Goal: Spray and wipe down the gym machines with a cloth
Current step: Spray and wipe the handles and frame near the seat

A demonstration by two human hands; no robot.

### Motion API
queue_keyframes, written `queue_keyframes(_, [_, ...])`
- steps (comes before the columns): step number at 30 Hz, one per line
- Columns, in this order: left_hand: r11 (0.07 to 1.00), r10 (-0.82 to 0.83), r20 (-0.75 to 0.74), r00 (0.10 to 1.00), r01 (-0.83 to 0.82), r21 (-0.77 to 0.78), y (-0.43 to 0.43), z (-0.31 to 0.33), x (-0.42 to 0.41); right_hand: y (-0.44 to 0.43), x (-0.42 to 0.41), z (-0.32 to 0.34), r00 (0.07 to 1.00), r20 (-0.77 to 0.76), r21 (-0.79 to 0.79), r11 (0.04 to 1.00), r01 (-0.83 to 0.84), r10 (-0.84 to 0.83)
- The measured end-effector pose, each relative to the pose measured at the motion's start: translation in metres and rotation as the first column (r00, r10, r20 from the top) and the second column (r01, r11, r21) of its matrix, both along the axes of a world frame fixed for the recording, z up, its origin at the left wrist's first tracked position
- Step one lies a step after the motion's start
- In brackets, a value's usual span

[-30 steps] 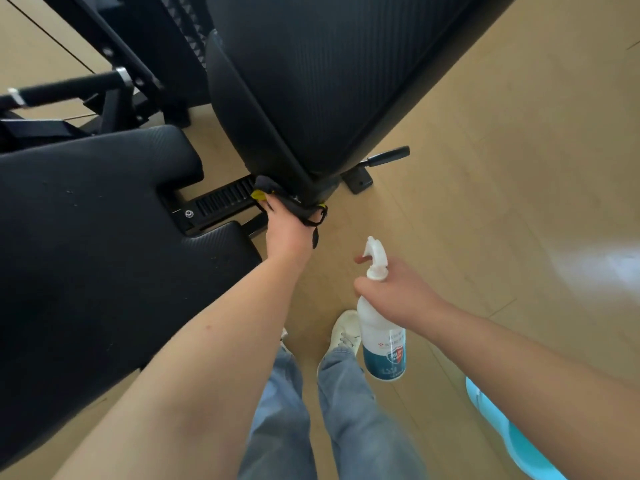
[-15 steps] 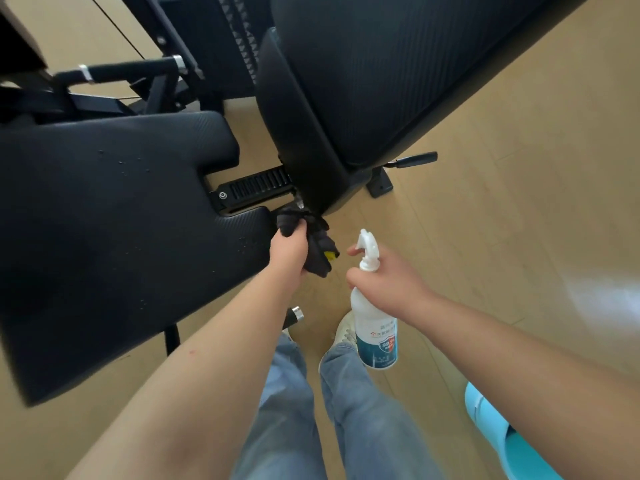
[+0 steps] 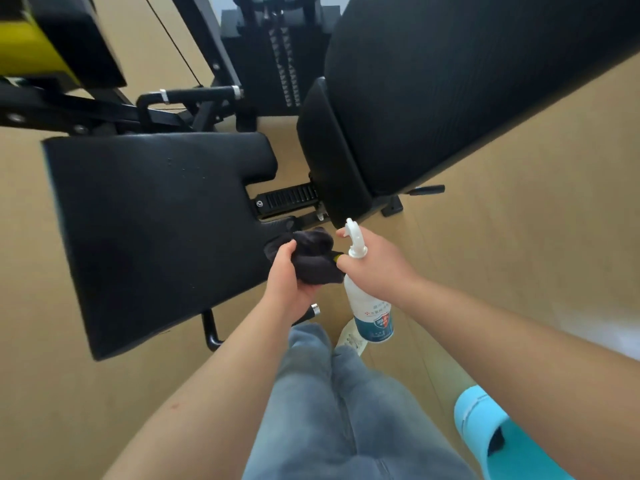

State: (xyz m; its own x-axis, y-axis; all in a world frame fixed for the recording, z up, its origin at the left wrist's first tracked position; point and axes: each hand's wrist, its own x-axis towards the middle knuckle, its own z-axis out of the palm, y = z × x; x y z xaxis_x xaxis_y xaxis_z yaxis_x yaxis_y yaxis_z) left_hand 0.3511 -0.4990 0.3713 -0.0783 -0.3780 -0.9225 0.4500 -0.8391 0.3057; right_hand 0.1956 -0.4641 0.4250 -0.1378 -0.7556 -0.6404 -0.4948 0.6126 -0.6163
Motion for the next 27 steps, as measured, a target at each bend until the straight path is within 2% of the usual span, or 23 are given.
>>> queue_keyframes(6, [0.999,-0.028,-0.093,0.995,0.025,-0.030,-0.018,0.043,0.017,-0.030,0.015,0.037,0.978,-0.012,0.032,0.977,-0.209,0.209])
queue_keyframes(10, [0.998,-0.057,0.021,0.998,0.057,-0.021,-0.041,0.061,0.019,-0.049,0.027,0.059,0.966,-0.011,0.040,0.966,-0.257,0.258])
queue_keyframes(17, [0.973,-0.182,0.166,0.969,0.202,-0.112,-0.085,0.086,0.032,-0.091,0.048,0.065,0.973,-0.012,0.042,0.972,-0.230,0.230])
queue_keyframes(23, [0.984,-0.173,0.271,0.947,0.180,-0.003,-0.122,0.098,0.035,-0.126,0.059,0.061,0.978,0.016,-0.003,0.978,-0.209,0.209])
queue_keyframes(25, [0.981,-0.187,0.333,0.924,0.192,0.018,-0.133,0.099,0.036,-0.141,0.065,0.060,0.970,0.016,-0.008,0.970,-0.243,0.243])
queue_keyframes(27, [0.989,-0.149,0.329,0.932,0.148,0.027,-0.144,0.101,0.039,-0.156,0.070,0.059,0.956,0.012,-0.024,0.956,-0.294,0.294])
